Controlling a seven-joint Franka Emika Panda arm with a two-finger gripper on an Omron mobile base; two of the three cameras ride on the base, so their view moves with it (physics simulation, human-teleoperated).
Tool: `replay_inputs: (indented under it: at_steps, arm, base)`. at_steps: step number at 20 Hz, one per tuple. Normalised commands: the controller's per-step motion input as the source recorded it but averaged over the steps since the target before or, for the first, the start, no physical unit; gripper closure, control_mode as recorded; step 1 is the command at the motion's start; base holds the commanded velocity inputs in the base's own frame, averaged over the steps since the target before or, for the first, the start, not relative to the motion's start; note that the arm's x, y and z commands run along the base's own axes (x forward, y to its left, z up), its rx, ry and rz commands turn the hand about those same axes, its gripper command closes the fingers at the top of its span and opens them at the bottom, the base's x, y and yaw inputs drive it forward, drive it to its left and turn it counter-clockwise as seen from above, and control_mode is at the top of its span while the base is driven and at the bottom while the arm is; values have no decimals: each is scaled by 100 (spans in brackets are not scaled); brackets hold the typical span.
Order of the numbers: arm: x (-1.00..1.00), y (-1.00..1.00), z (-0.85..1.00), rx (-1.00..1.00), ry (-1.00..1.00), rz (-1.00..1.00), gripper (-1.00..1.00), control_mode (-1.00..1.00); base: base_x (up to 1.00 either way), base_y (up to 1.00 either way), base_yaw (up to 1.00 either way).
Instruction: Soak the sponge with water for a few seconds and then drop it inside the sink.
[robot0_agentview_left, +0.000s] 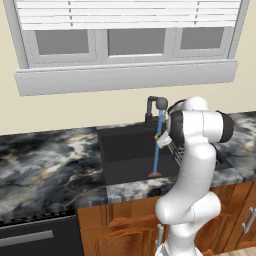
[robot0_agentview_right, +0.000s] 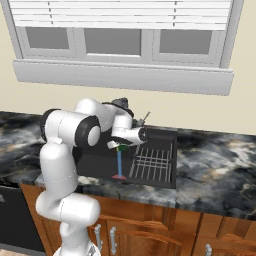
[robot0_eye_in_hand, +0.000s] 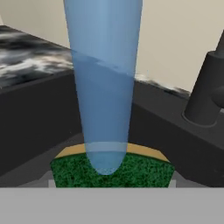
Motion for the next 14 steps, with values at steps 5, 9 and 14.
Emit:
replay_inputs:
  at_steps: [5,9,14]
  arm:
    - [27,0,-7,0,0,0,100,-100]
    - [15,0,-1,0,0,0,100,-100]
    - [-10,0,0,0,0,0,100,-100]
  base:
    - [0,0,0]
    - [0,0,0]
    - [0,0,0]
